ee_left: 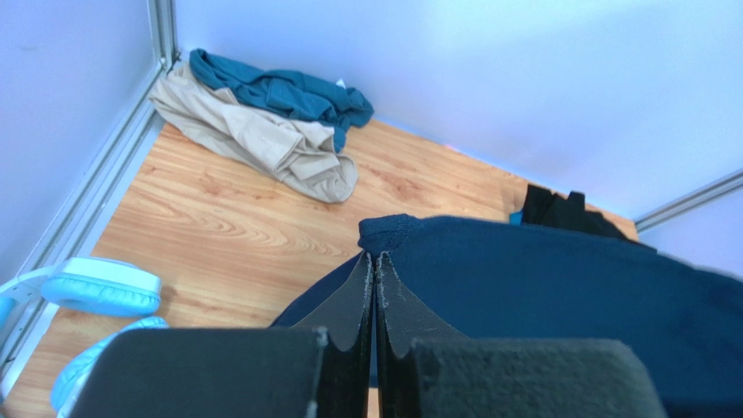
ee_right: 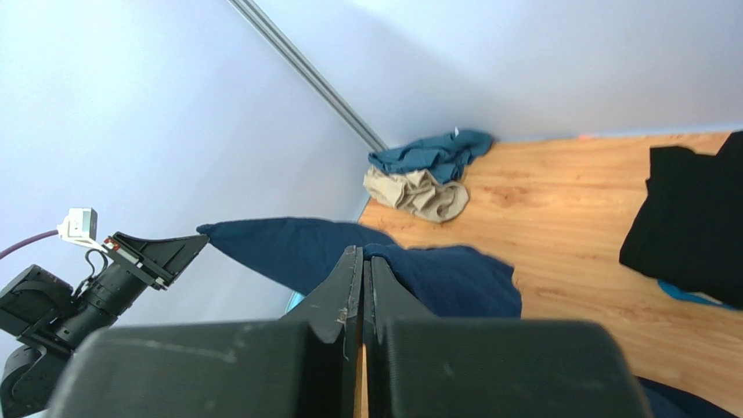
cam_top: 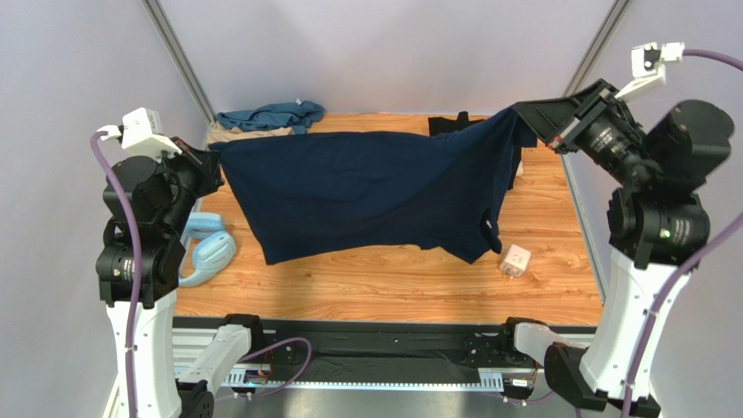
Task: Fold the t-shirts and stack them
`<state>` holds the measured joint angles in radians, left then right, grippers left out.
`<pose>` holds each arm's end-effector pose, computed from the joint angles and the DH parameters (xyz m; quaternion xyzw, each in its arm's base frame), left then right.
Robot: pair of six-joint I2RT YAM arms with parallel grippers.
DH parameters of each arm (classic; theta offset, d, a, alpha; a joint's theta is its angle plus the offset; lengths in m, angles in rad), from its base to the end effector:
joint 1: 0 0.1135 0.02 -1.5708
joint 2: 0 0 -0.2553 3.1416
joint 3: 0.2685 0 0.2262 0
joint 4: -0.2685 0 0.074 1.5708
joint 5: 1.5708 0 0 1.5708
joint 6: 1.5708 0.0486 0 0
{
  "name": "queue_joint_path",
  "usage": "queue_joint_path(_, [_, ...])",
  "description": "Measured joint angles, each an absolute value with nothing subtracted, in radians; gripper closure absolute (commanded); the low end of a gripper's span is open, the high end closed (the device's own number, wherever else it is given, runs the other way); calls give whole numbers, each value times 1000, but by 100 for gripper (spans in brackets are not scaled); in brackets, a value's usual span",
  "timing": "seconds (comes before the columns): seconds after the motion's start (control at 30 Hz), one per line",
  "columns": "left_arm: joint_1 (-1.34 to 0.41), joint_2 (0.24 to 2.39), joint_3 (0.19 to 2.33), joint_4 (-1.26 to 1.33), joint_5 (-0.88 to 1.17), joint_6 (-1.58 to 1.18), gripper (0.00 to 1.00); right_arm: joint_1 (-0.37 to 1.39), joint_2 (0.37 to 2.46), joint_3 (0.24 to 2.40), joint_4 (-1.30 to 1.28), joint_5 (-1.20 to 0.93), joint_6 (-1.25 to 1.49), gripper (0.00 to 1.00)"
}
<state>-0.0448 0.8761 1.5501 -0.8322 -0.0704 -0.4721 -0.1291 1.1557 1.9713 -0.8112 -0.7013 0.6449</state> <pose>0.1105 -0.0015 0.4733 -0.1835 0.7382 -0.1399 0.6339 0.1369 0.0138 0.5475 0.0247 0.7055 0.4041 0.5817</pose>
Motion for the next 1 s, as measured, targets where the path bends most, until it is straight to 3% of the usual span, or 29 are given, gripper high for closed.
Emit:
queue_joint_path(0.37, [-76,899,1692,-912,-172,-490,100,-140,1129,2190,-849,-564,654,100])
queue_joint_path(0.63, [-79,826,1763,-926,-268,-485,100,-141,1118,2202,-886,-526,636,100])
queue_joint_path(0.8, [-79,823,1699,-904,-291,-485,100,-141,1132,2144,-899,-501,624,100])
queue_joint_path(1.0, [-80,990,1560,-854,-303,-485,100,-141,1249,2111,-927,-461,607,100])
